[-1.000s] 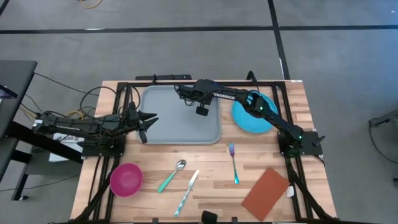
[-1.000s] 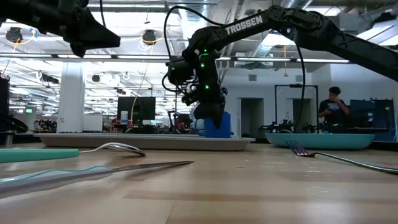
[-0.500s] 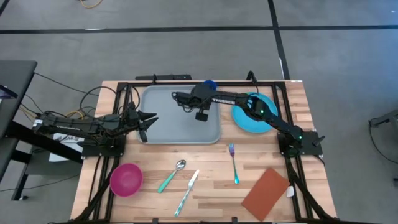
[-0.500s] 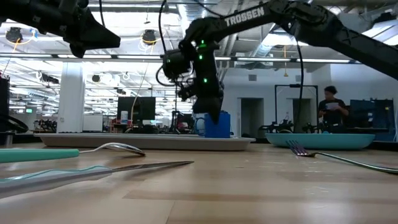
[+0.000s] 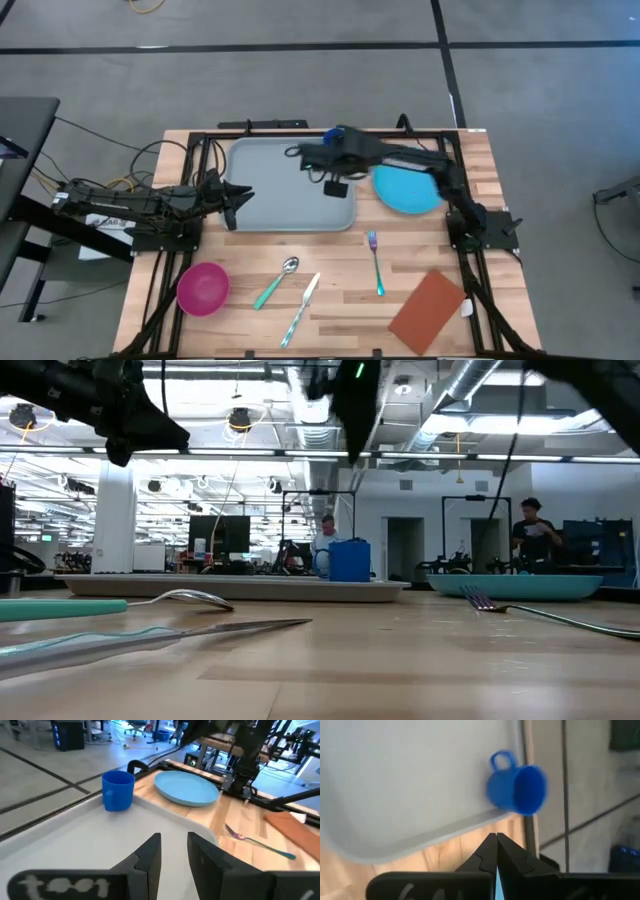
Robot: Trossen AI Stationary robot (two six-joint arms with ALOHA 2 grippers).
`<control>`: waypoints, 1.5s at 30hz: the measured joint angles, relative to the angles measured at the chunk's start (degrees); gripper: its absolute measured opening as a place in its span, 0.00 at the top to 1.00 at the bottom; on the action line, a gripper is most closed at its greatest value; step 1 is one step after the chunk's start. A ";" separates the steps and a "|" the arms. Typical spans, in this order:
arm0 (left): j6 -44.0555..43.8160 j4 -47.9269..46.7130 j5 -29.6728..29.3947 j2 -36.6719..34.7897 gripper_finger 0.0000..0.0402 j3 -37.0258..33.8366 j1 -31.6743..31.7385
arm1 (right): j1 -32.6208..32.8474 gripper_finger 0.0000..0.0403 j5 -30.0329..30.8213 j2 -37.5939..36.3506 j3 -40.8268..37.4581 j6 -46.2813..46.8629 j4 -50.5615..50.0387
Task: Set up tray
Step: Put the light blue plate on the gray tray
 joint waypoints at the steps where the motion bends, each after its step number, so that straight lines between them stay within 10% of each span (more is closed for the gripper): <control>1: -0.13 0.01 0.15 0.00 0.80 0.00 0.00 | 0.53 1.00 0.00 -2.21 0.00 0.27 -0.02; 21: 19.18 -19.53 2.81 15.26 0.79 23.97 -0.03 | 2.83 1.00 -8.96 -29.96 -15.23 7.58 -0.03; 45: 16.77 -19.19 -2.41 21.05 0.79 26.45 -0.05 | -5.80 0.57 -22.48 -31.54 -57.08 20.83 4.62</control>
